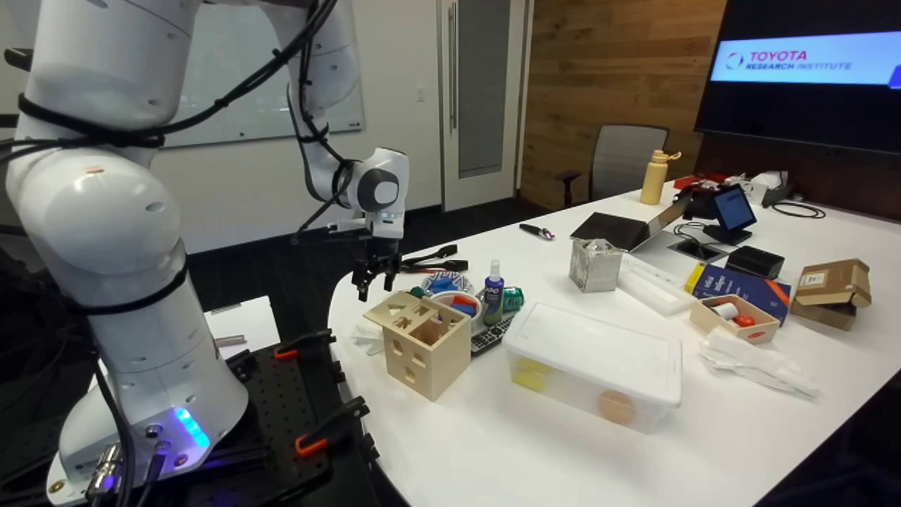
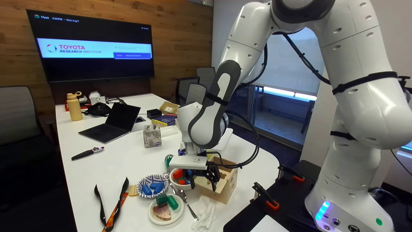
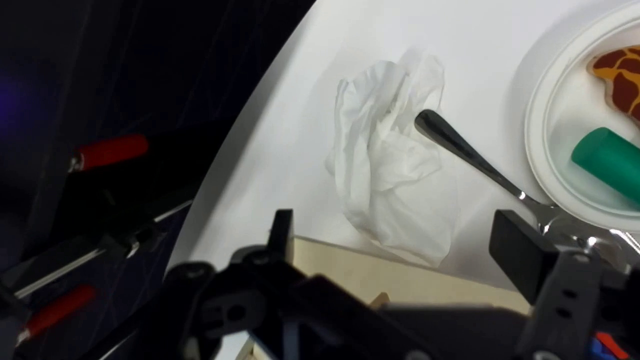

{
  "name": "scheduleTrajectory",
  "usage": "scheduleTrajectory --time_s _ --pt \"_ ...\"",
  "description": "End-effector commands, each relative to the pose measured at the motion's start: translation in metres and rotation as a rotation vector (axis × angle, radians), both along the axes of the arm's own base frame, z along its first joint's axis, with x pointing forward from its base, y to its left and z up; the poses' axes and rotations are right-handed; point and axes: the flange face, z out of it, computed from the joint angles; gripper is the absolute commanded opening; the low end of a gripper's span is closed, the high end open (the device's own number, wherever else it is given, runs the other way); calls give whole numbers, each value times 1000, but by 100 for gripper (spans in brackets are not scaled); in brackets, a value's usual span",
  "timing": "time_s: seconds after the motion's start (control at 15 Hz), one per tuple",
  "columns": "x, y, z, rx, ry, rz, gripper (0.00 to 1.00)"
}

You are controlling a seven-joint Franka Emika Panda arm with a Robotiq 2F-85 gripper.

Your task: Close the shape sorter lid by sliding it to the right

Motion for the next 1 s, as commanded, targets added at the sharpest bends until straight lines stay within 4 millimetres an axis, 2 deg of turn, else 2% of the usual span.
scheduleTrajectory --time_s 0.0,0.6,0.93 --pt "1 3 -14 -2 -19 -18 100" --pt "-17 24 -16 -85 -20 -61 100" --pt "-12 19 -14 -142 -37 -103 100"
